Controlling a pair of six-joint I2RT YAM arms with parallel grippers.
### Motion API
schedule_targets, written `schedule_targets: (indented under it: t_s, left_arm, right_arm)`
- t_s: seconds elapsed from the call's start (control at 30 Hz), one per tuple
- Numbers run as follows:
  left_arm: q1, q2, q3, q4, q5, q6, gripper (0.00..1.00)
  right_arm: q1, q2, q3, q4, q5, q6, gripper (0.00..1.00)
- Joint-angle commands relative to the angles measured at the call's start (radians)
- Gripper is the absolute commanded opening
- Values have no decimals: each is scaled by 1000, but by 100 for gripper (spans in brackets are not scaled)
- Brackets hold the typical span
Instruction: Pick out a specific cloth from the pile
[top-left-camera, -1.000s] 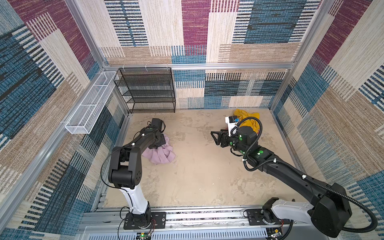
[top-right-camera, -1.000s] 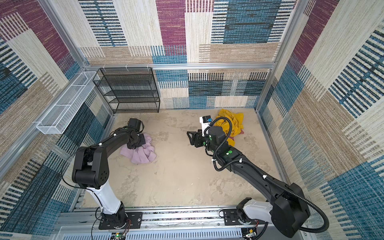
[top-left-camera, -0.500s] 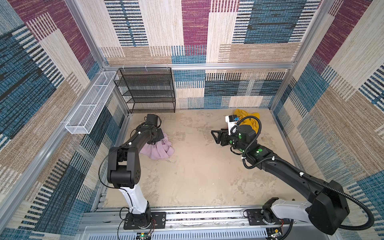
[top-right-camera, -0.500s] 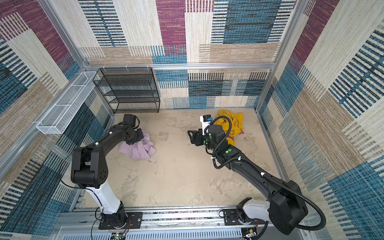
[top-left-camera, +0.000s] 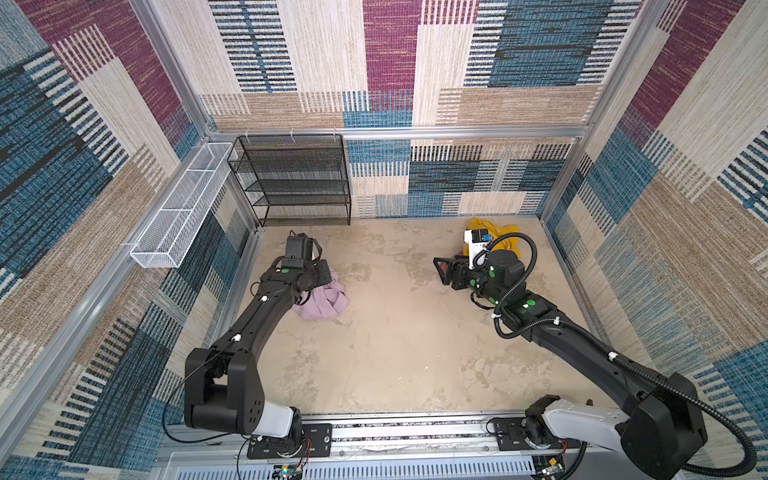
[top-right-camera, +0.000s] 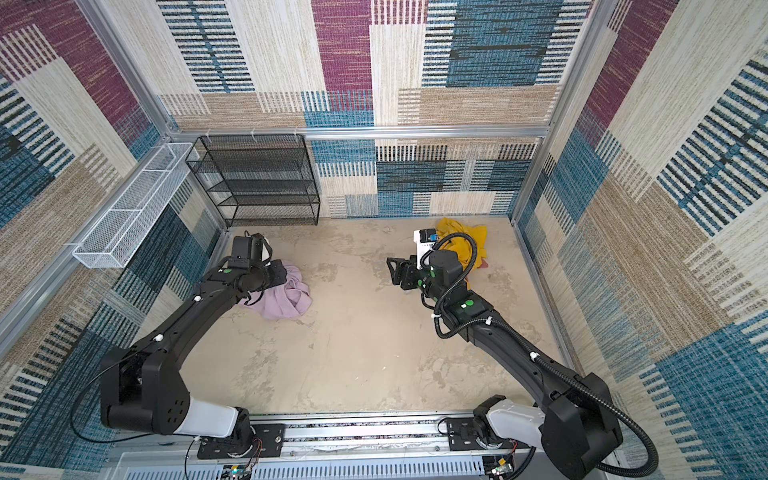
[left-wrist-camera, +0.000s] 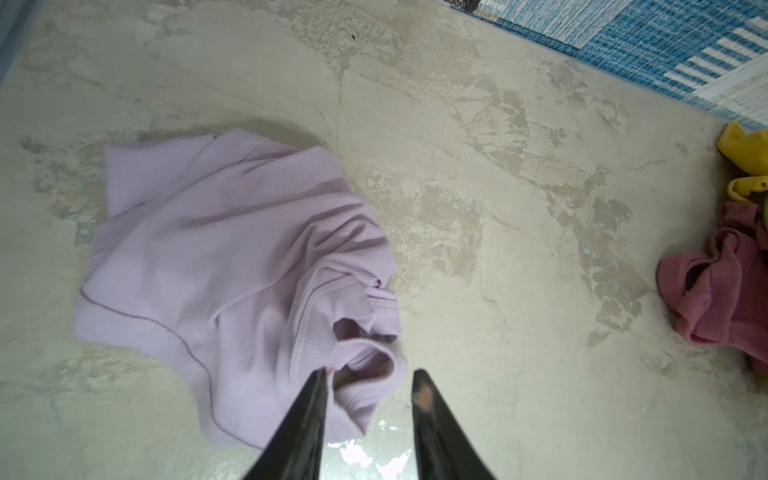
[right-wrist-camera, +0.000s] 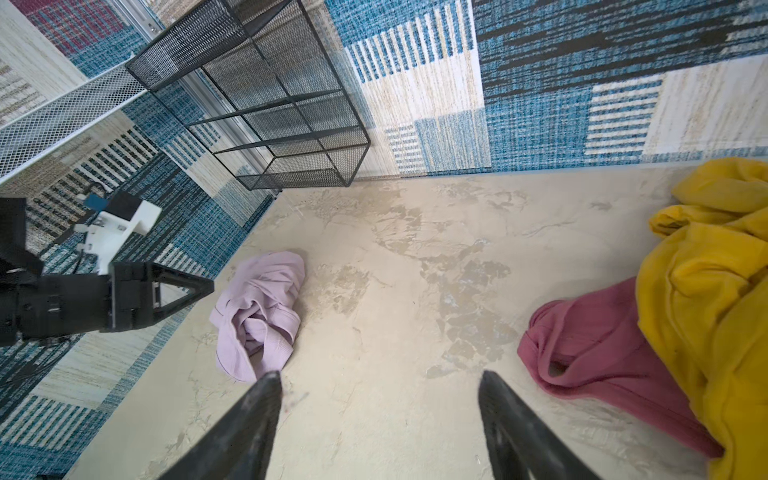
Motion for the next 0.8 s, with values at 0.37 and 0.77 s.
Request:
schedule_targets:
  t_s: [0.37, 0.77]
  left_arm:
    - [-48, -251, -139, 75, -56, 101, 36]
    - [-27, -211, -187, 173, -211, 143, 48]
  right_arm:
    - [-182, -69, -94, 61, 12, -109, 82]
    - [-342, -3, -269, 290, 129, -242, 100]
